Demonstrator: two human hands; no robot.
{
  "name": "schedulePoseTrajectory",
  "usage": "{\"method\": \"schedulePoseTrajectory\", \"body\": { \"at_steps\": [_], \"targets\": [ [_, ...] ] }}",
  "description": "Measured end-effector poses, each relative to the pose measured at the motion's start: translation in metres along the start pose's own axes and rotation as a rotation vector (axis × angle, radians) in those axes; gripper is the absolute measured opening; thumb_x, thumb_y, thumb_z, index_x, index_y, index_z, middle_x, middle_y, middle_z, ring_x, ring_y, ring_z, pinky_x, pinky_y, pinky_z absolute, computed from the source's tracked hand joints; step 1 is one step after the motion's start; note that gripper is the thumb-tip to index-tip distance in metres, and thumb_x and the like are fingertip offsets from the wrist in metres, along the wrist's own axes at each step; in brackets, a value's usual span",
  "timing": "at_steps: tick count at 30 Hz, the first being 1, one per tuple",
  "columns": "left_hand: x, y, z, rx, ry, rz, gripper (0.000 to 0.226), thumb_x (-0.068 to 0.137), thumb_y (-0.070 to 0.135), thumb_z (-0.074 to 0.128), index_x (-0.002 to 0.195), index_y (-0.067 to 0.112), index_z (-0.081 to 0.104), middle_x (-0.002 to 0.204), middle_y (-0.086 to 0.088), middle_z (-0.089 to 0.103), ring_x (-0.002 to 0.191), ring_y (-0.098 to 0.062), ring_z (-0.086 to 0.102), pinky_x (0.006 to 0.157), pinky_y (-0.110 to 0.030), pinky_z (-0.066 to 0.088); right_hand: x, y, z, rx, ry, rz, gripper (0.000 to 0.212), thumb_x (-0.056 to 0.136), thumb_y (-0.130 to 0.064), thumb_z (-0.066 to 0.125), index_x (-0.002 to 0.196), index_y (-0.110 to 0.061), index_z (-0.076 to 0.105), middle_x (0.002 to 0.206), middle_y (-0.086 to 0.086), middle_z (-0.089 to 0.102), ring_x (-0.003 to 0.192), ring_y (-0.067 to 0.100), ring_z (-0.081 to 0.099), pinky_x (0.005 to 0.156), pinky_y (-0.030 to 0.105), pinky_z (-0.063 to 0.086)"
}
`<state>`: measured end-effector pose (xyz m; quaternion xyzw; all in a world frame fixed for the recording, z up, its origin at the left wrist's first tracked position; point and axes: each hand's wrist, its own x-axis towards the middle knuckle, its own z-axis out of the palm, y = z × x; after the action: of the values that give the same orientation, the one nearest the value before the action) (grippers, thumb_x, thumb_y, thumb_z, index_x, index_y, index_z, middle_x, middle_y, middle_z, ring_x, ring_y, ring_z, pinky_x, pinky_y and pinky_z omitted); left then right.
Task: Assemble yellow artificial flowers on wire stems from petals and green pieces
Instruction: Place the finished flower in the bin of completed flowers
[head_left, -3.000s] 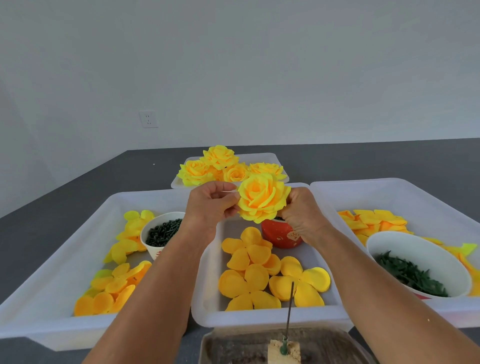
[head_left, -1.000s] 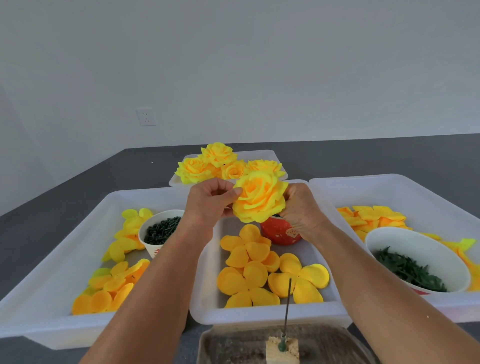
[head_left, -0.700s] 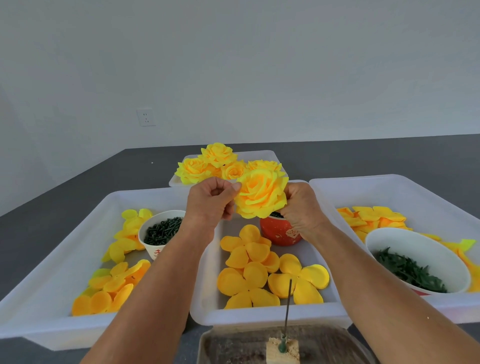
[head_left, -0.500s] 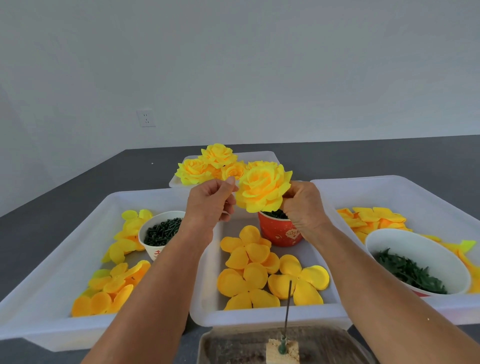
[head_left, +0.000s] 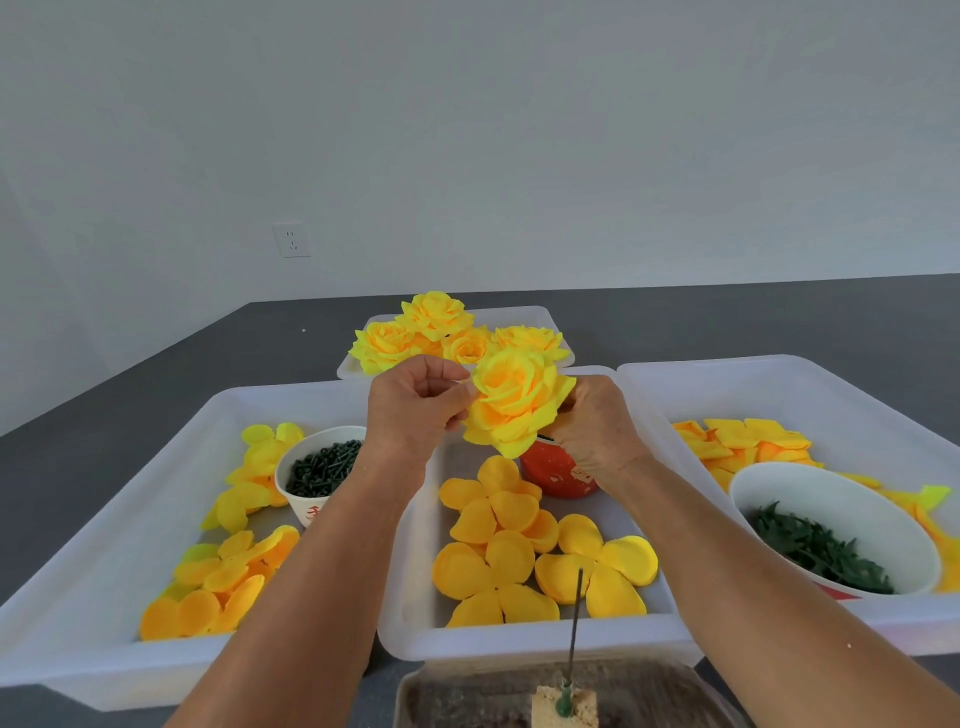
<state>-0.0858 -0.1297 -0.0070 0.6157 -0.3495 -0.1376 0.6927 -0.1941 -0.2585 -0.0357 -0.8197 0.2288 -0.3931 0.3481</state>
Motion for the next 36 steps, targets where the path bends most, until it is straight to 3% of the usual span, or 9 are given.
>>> {"method": "schedulePoseTrajectory", "body": {
  "at_steps": [4,8,10,15,20,24,27,29,36],
  "targets": [
    [-0.001,0.002,0.002,-0.071,0.017,0.009,0.003,0.087,0.012,0.063,0.085,0.012,0.066,0.07,-0.003,0.064,0.058,-0.01,0.058,0.053,-0.022,0.049,0.0,-0.001,-0.002,0.111,0.047,0.036,0.012,0.074,-0.008,0.077,0.08,0.0,0.072,0.08,0.012,0.07,0.08,0.028,0.065,0.078,0.043,0.054],
    [-0.001,0.003,0.003,-0.035,0.094,0.033,0.013,0.077,0.025,0.072,0.086,0.017,0.067,0.078,0.003,0.066,0.065,-0.005,0.057,0.053,-0.017,0.047,-0.001,-0.004,-0.003,0.232,0.084,0.116,0.016,0.066,-0.009,0.083,0.068,-0.019,0.07,0.065,-0.01,0.065,0.068,0.009,0.063,0.068,0.029,0.051],
    [-0.001,0.004,0.004,-0.009,0.066,0.09,0.021,0.07,0.024,0.078,0.087,0.017,0.068,0.084,0.0,0.066,0.069,-0.005,0.055,0.056,-0.015,0.047,-0.001,-0.005,-0.003,0.277,0.099,0.147,0.019,0.066,-0.011,0.083,0.064,-0.023,0.068,0.063,-0.013,0.064,0.068,0.008,0.063,0.069,0.028,0.052],
    [-0.005,0.0,0.006,0.254,-0.105,0.286,0.028,0.066,0.007,0.081,0.081,0.026,0.067,0.092,0.004,0.062,0.076,-0.003,0.053,0.062,-0.015,0.047,0.0,-0.006,-0.003,0.333,0.083,0.197,0.015,0.069,-0.014,0.081,0.069,-0.023,0.069,0.069,-0.008,0.068,0.076,0.015,0.066,0.075,0.03,0.052],
    [-0.004,-0.002,0.005,0.361,-0.126,0.349,0.035,0.073,-0.007,0.069,0.08,0.027,0.067,0.086,0.009,0.064,0.074,-0.004,0.054,0.061,-0.016,0.048,-0.001,-0.007,-0.003,0.309,0.036,0.224,0.014,0.071,-0.013,0.079,0.072,-0.022,0.069,0.075,-0.001,0.069,0.081,0.019,0.066,0.082,0.037,0.054],
    [-0.004,-0.001,0.006,0.322,-0.164,0.342,0.028,0.074,0.001,0.073,0.079,0.028,0.068,0.079,0.011,0.065,0.069,-0.005,0.054,0.062,-0.015,0.047,-0.002,-0.007,-0.004,0.265,0.014,0.221,0.008,0.073,-0.014,0.078,0.077,-0.017,0.071,0.084,0.005,0.072,0.087,0.025,0.067,0.086,0.044,0.053],
    [-0.005,0.0,0.007,0.233,-0.196,0.327,0.004,0.076,0.018,0.07,0.079,0.021,0.07,0.074,0.006,0.066,0.065,-0.004,0.054,0.062,-0.02,0.046,-0.002,-0.008,-0.004,0.227,-0.006,0.204,0.023,0.072,-0.019,0.08,0.089,-0.005,0.073,0.09,0.013,0.072,0.088,0.03,0.067,0.085,0.05,0.051],
    [-0.005,-0.001,0.007,0.226,-0.178,0.339,0.013,0.076,0.028,0.065,0.076,0.016,0.07,0.068,0.004,0.064,0.058,0.0,0.051,0.058,-0.015,0.043,-0.002,-0.009,-0.004,0.209,-0.012,0.194,0.027,0.071,-0.022,0.08,0.089,-0.003,0.073,0.089,0.015,0.072,0.087,0.032,0.066,0.084,0.051,0.051],
    [-0.001,-0.005,0.006,0.259,-0.098,0.353,0.015,0.082,0.016,0.068,0.068,0.021,0.065,0.062,0.006,0.061,0.057,-0.002,0.049,0.055,-0.014,0.043,-0.004,-0.01,-0.003,0.265,-0.025,0.208,0.019,0.073,-0.017,0.078,0.089,-0.007,0.073,0.087,0.01,0.073,0.088,0.028,0.068,0.084,0.041,0.054]
  ]
}}
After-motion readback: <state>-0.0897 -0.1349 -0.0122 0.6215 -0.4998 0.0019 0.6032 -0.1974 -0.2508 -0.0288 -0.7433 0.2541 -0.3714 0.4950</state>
